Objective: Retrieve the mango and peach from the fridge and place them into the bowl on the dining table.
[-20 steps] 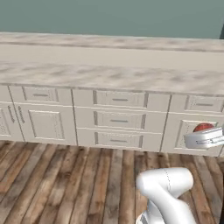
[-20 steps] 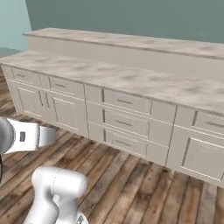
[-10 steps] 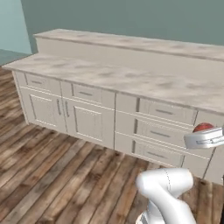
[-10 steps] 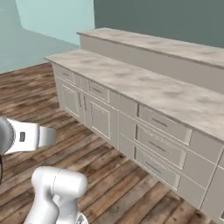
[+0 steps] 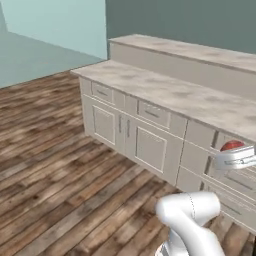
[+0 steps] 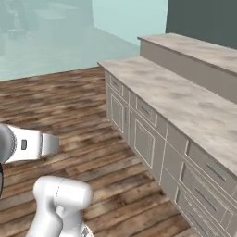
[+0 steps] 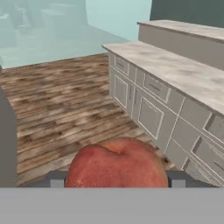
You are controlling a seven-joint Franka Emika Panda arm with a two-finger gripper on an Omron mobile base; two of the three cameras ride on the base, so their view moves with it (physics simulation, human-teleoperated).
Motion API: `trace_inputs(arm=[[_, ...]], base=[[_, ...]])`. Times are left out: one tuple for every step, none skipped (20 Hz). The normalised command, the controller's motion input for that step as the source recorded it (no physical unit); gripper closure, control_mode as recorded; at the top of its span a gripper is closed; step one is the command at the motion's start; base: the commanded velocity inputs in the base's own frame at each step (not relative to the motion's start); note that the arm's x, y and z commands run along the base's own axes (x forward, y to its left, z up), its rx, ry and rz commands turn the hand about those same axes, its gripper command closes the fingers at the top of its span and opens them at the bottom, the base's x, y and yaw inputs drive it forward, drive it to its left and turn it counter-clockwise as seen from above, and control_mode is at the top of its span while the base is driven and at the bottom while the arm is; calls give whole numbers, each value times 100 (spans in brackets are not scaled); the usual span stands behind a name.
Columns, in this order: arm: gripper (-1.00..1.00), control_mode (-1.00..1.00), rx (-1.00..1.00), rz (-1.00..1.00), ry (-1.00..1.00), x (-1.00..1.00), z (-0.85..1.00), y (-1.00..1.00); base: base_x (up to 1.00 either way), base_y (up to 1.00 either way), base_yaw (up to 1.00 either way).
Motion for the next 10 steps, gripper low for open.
trace_inputs(arm=[[100, 100, 0, 0, 0, 0, 0, 0], [100, 100, 0, 0, 0, 0, 0, 0], [100, 100, 0, 0, 0, 0, 0, 0], [100, 100, 0, 0, 0, 0, 0, 0], [100, 100, 0, 0, 0, 0, 0, 0], [100, 100, 0, 0, 0, 0, 0, 0], [100, 100, 0, 0, 0, 0, 0, 0], [100, 100, 0, 0, 0, 0, 0, 0], [100, 100, 0, 0, 0, 0, 0, 0], [100, 100, 0, 0, 0, 0, 0, 0]], base=[[78, 0, 53], [79, 0, 53], [78, 0, 53], [78, 0, 53], [77, 0, 53], [79, 0, 53], [79, 0, 53], [78, 0, 53], [79, 0, 53], [79, 0, 53]])
